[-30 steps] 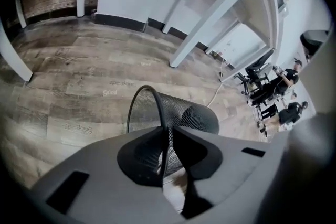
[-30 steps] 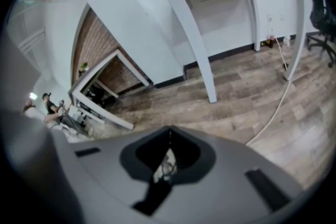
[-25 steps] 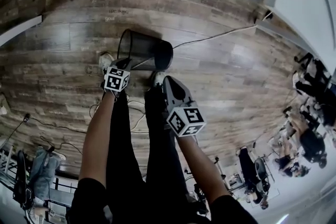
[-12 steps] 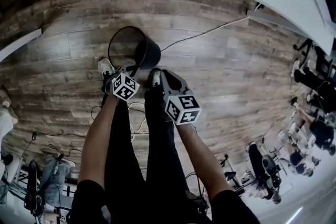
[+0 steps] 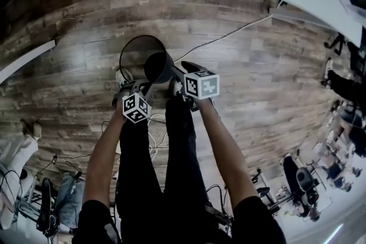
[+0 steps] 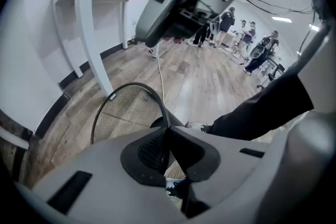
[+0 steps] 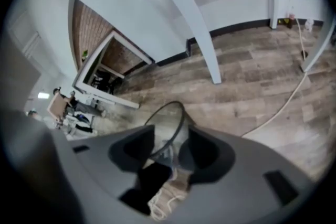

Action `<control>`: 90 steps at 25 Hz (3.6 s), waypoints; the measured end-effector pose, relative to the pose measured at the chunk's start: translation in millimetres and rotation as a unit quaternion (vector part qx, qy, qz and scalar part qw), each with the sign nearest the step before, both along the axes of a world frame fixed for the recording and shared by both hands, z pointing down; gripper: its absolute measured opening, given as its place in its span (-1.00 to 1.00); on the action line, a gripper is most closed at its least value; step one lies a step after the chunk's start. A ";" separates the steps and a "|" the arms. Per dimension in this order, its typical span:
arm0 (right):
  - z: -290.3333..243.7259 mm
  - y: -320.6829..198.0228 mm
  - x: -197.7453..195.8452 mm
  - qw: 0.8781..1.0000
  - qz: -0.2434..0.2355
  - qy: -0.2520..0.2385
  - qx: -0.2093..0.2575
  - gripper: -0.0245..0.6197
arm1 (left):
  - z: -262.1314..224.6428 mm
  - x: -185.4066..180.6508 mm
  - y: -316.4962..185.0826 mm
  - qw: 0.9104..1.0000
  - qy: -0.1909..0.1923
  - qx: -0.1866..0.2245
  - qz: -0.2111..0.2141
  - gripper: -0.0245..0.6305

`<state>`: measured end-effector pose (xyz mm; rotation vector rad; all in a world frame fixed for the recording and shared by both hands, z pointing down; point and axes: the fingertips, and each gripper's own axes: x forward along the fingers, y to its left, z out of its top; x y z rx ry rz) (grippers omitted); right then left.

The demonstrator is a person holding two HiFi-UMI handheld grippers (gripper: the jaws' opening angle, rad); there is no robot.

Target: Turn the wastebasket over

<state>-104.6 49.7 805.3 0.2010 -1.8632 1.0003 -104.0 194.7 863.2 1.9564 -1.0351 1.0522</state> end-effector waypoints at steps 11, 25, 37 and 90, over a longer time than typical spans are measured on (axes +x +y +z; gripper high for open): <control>90.9 3.7 37.8 0.982 -0.060 0.170 -0.063 -0.24 | -30.0 53.8 7.0 0.991 0.011 0.036 0.128 -0.77; 83.6 8.6 66.7 0.971 -0.030 0.238 -0.014 -0.76 | -45.0 94.0 7.7 0.992 0.105 0.015 0.070 -0.73; 37.9 -25.6 76.9 0.980 0.053 0.189 0.029 -0.79 | -100.1 -26.1 -42.7 0.949 0.129 0.095 -0.273 -0.22; -2.6 -30.4 450.0 0.851 0.512 0.116 0.025 -0.77 | -26.4 233.0 -212.3 0.987 0.013 -0.077 -0.142 -0.81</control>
